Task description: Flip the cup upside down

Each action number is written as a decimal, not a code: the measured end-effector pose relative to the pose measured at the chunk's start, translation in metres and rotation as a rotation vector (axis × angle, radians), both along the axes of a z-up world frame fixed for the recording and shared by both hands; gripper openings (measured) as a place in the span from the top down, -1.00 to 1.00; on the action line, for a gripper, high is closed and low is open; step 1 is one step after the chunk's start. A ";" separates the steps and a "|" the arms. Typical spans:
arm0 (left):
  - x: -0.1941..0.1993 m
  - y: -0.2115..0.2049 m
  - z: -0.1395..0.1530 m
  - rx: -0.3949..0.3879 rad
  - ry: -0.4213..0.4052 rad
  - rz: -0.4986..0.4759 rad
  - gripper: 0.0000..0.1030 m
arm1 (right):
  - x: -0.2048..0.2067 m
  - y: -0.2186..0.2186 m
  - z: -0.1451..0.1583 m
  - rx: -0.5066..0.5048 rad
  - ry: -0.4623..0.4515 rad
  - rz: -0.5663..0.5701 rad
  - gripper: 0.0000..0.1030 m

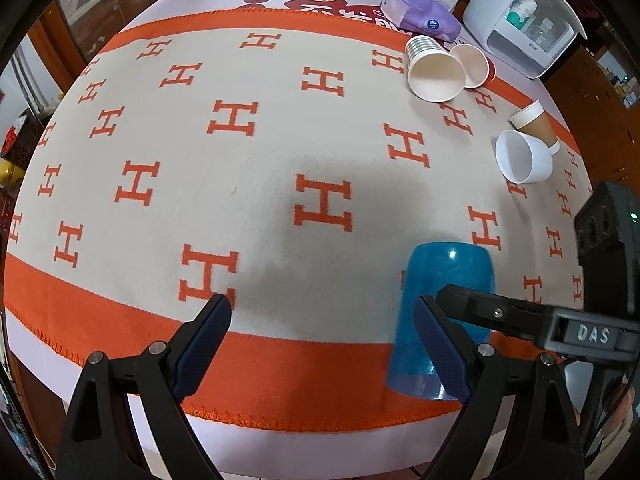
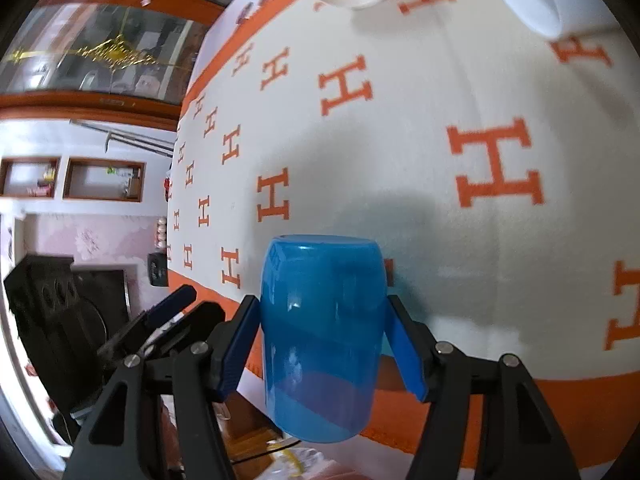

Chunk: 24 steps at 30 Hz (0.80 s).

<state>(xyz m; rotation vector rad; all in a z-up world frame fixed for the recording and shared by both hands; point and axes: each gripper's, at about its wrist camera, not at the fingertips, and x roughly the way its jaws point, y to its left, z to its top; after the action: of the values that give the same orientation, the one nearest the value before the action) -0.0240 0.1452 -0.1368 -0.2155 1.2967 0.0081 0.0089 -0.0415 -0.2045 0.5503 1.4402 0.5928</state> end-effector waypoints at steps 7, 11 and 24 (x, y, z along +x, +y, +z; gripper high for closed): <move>0.002 -0.004 0.002 0.007 -0.022 -0.014 -0.77 | -0.009 -0.018 0.045 -0.131 -0.275 -0.055 -0.22; 0.005 -0.009 0.003 0.023 -0.053 -0.014 -0.77 | -0.009 -0.028 0.060 -0.240 -0.475 -0.141 -0.22; -0.001 -0.019 0.004 0.044 -0.123 -0.017 -0.77 | -0.048 -0.009 0.051 -0.441 -0.808 -0.114 -0.23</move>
<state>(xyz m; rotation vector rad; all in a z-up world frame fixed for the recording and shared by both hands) -0.0252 0.1263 -0.1332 -0.1653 1.1744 0.0090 -0.0387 -0.0502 -0.1540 0.0153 0.7227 0.3243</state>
